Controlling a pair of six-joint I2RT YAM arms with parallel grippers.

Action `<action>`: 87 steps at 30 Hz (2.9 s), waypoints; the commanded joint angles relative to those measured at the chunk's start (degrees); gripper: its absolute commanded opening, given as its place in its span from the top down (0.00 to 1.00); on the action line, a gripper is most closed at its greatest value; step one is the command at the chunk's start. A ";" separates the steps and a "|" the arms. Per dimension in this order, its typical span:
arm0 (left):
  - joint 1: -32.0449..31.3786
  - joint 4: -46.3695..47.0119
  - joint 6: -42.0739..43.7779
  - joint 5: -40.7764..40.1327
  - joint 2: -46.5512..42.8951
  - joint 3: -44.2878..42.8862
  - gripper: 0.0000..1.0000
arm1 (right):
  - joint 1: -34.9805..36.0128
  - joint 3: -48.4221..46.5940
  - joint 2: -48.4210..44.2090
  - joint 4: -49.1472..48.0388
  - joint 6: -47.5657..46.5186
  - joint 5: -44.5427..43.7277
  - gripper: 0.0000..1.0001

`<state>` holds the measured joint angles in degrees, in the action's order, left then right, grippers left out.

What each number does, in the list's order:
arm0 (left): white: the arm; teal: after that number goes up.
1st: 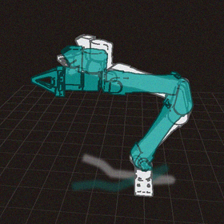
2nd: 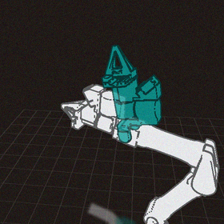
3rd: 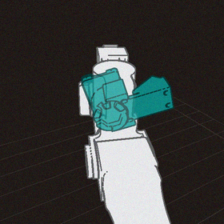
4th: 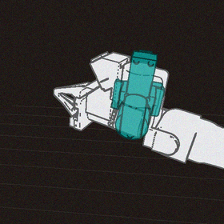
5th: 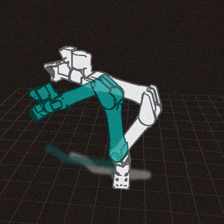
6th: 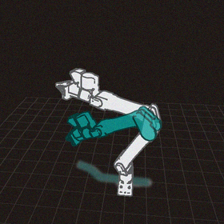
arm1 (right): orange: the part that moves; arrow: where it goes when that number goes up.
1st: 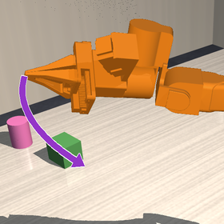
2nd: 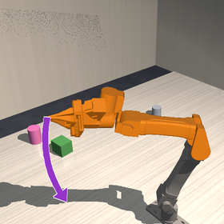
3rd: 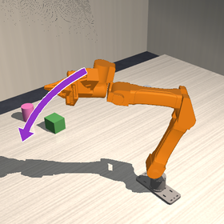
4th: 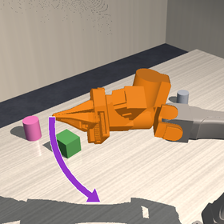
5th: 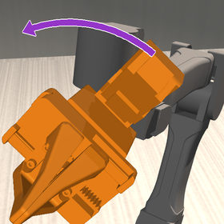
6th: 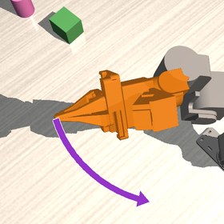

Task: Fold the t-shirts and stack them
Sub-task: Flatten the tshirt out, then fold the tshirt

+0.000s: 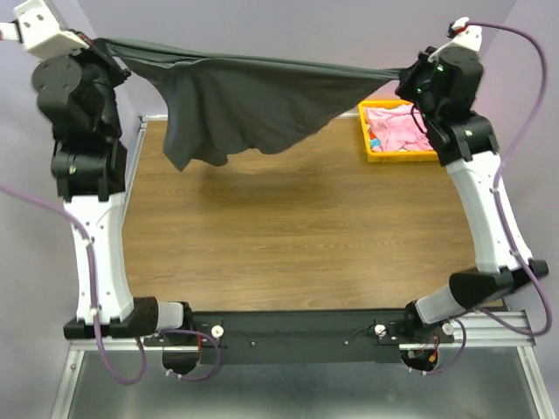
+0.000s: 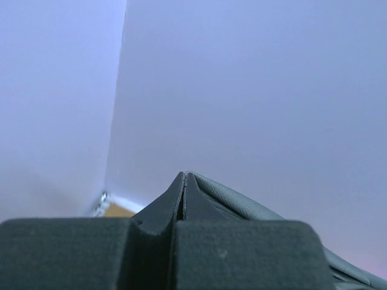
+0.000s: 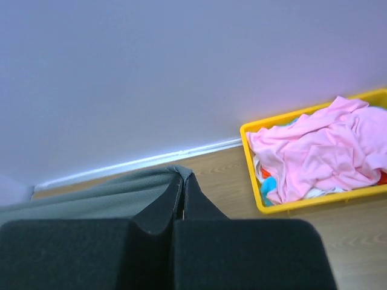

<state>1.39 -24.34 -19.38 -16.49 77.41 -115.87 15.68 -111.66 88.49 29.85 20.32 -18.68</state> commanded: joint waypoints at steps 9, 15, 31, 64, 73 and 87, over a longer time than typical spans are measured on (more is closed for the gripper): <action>-1.30 6.85 19.02 -5.47 -19.13 2.58 1.00 | -1.27 13.47 -26.50 1.36 -15.65 7.77 0.99; -6.92 7.64 22.27 -3.82 -24.05 7.76 1.00 | -1.36 18.39 -30.48 1.88 -14.61 12.79 0.99; -7.28 23.46 9.10 7.97 3.95 50.57 1.00 | -1.36 43.26 -5.27 -12.33 -6.52 9.01 0.99; -7.19 15.90 -0.66 18.68 27.36 38.01 1.00 | -9.18 34.84 22.34 -22.11 -11.88 10.06 0.99; -7.19 12.30 -2.42 18.95 25.87 37.56 1.00 | -9.62 33.34 22.08 -21.32 -11.00 11.03 0.99; -7.28 1.93 -8.92 15.28 6.71 50.73 1.00 | -9.79 38.53 14.44 -14.47 -4.77 7.78 0.99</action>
<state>-6.02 -18.31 -25.87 1.65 88.66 -67.81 6.46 -74.56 106.00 11.81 12.36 -8.62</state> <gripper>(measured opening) 0.004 0.012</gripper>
